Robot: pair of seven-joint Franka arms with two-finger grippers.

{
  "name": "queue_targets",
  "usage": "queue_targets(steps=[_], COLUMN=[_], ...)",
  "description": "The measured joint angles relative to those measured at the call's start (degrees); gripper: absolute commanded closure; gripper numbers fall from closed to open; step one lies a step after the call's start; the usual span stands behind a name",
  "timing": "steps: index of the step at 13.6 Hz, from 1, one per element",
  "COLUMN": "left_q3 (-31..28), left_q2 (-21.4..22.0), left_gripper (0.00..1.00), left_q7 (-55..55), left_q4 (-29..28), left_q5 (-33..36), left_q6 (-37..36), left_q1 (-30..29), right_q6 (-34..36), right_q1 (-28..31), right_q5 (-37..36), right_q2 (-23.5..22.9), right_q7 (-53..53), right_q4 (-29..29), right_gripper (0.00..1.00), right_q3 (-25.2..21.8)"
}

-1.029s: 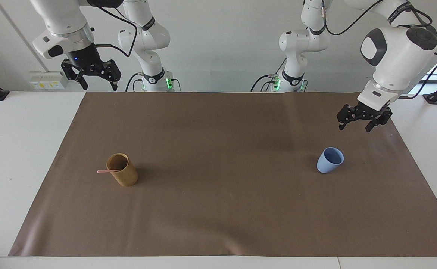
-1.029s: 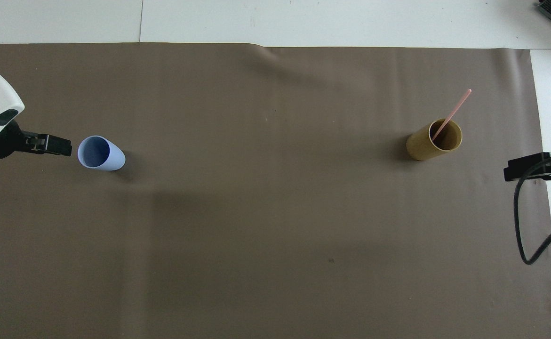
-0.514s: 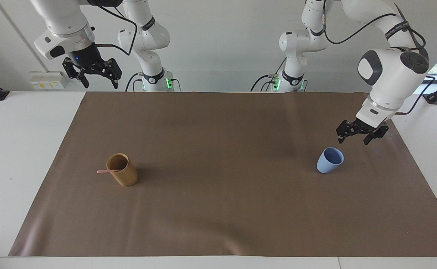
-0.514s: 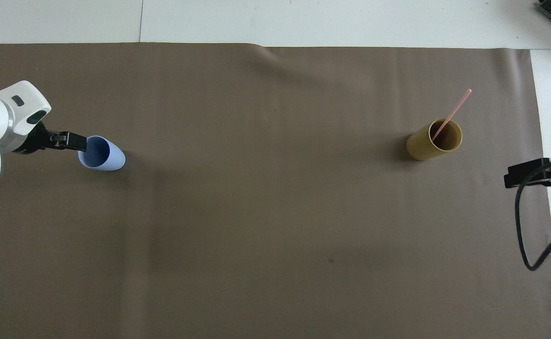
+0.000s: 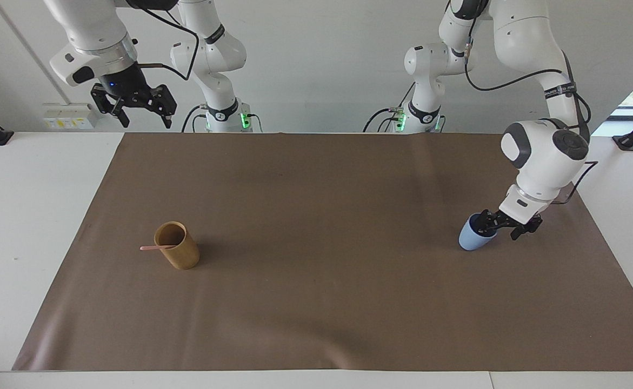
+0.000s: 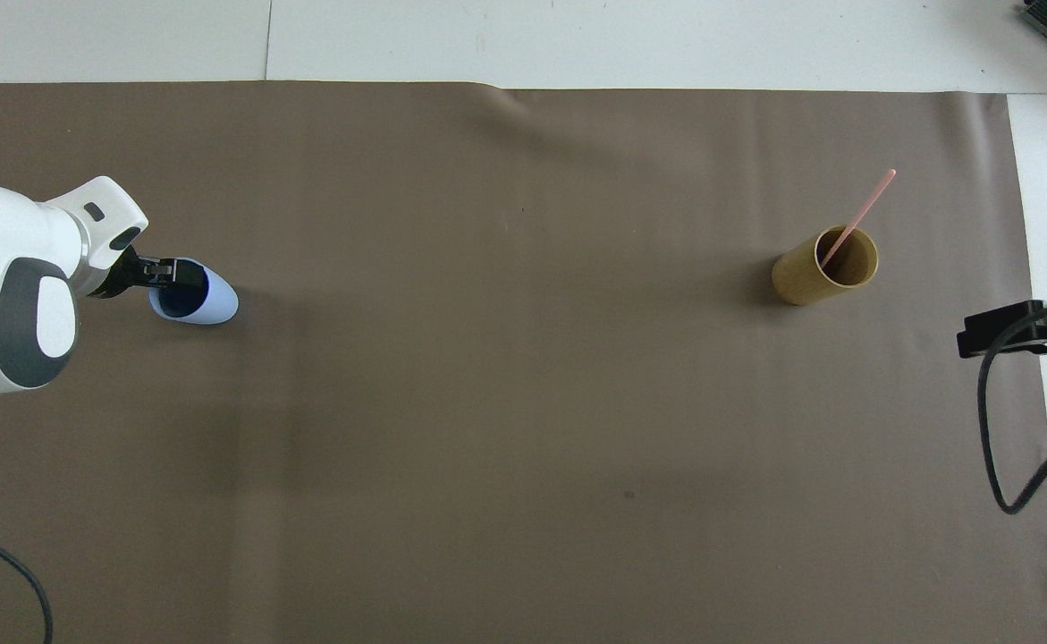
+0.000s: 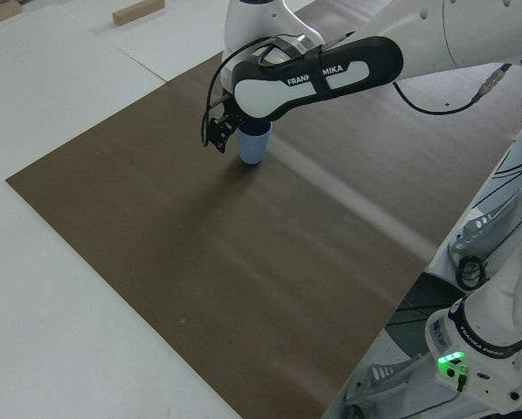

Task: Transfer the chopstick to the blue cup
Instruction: 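Reach the left gripper to the light-blue cup and grasp its rim, then carry the blue cup with the left gripper to the table center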

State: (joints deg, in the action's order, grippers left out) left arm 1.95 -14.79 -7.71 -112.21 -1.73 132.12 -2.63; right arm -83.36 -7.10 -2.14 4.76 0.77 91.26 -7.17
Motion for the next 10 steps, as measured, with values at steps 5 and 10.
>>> queue_targets(steps=[5, 10], left_q3=[0.23, 0.99], left_q2=[0.06, 0.93], left_gripper=[1.0, 1.0], left_q7=[2.49, 1.63], left_q4=[-0.17, 0.46], left_q5=[-0.16, -0.15], left_q6=[-0.15, -3.68], left_q1=[0.17, 1.01], right_q6=[0.0, 0.0], right_q1=[0.01, 0.05], right_q5=[0.0, 0.0], right_q2=[0.0, 0.0], right_q7=[0.0, 0.0], right_q4=[0.05, 0.06], right_gripper=[0.0, 0.0], right_q3=[0.0, -0.01])
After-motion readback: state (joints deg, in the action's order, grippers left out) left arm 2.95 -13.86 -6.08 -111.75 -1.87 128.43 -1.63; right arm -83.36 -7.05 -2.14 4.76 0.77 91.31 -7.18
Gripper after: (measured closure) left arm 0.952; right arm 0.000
